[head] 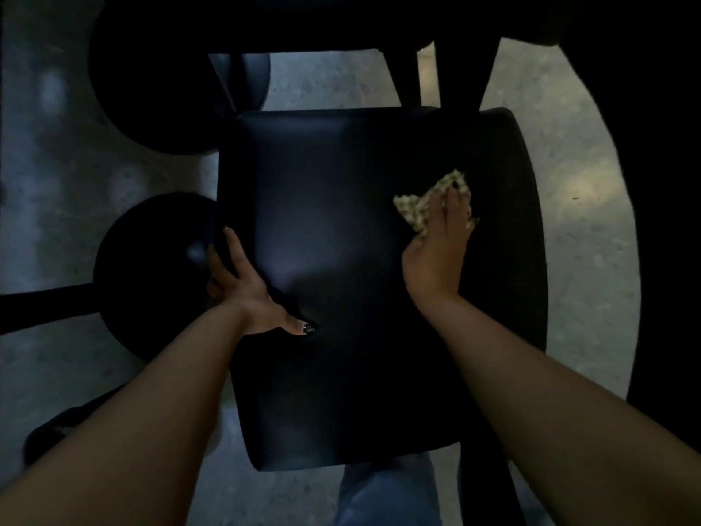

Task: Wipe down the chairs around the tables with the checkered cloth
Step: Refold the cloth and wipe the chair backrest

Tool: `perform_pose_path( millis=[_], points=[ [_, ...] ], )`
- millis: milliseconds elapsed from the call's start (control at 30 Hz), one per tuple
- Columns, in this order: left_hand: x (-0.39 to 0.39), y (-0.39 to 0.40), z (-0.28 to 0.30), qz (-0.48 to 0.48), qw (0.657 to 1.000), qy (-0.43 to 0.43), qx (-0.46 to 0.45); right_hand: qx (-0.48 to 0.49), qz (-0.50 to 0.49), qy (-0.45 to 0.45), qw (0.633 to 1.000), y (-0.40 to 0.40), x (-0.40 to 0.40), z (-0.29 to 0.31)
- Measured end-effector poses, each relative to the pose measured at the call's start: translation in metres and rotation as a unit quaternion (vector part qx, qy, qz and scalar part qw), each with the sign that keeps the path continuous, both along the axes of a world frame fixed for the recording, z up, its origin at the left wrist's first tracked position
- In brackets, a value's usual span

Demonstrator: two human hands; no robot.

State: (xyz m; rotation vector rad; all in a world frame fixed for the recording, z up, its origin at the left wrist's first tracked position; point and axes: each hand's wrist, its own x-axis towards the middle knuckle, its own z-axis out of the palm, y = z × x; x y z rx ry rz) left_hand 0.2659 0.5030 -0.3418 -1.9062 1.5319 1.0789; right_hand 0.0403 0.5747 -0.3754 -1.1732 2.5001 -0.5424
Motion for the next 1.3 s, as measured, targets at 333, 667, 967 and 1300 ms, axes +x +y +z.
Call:
perform_pose_path(
  millis=[333, 667, 967, 1300],
  points=[
    [-0.065, -0.001, 0.026, -0.477, 0.878, -0.021, -0.039, 0.008, -0.063, 0.014, 0.998, 0.010, -0.075, -0.006],
    [-0.072, -0.004, 0.036, -0.511, 0.858, -0.051, 0.003, 0.241, -0.374, -0.060, 0.894, 0.158, 0.010, 0.000],
    [-0.063, -0.003, 0.026, -0.480, 0.877, -0.021, -0.022, -0.044, -0.004, -0.060, 0.997, 0.043, -0.077, 0.048],
    [-0.060, 0.000, 0.019, -0.464, 0.884, -0.014, -0.047, 0.061, 0.148, -0.013, 0.987, 0.024, -0.092, 0.010]
  ],
)
